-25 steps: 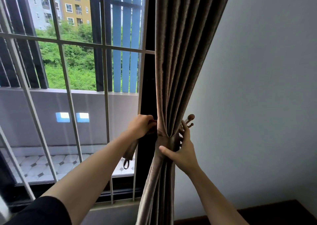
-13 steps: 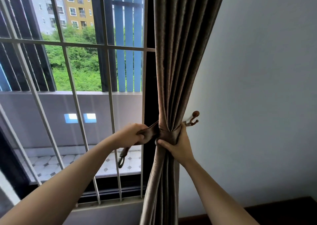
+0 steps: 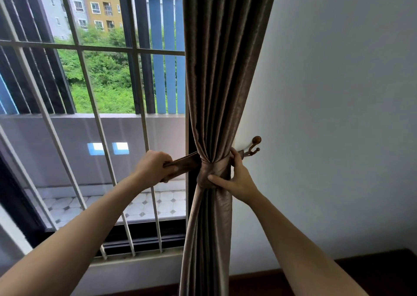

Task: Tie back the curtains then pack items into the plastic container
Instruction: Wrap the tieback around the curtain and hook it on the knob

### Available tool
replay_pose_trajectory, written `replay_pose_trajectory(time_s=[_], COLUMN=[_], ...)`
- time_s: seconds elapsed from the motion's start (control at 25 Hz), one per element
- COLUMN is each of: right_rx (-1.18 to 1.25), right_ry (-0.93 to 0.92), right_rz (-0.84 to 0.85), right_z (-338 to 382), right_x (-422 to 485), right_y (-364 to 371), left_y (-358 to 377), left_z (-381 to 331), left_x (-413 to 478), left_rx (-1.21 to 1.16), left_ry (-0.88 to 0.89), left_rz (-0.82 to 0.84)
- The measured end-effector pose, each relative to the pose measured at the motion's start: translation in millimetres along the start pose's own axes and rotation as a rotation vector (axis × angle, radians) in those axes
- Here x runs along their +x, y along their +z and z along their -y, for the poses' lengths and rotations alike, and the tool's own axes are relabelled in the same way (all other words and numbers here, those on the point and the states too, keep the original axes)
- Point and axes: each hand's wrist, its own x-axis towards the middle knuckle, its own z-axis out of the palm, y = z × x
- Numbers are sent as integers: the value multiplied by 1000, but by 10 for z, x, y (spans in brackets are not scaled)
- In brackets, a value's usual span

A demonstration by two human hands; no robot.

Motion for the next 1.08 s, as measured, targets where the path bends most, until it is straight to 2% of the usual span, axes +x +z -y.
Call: replay_pose_trajectory(time_s=[0.12,0.28,0.36,0.48,0.6,0.76,0.92,1.08], right_rx=[-61,-110,-148,-178,-146,-100,-131,-143], right_ry=[-26,-20,-30,-14,-34,-20,7,40], right_rz=[-99,-201,-233,-191,-114,-103,-223,-255], right_z=[-10,2,23,-1,-27,-21,44,83], right_x=[54,39,10,-18,-68,-120,-151,-155], right_y=[96,144,127,39,-16,-5,-10,-15], left_y=[-8,89,162,193,143,120,-86,-255], left_z=[-317,-474,-467,-459,-469,-403,-121,41], left_x=[-248,-375,-381,-363,-349,-350,-387,-410], left_rx=[-57,79,81,71,-73,-145,-153,-152], left_ry=[123,239,332,351,391,282,176,123], left_rz=[112,33,87,121,146,149,98,17])
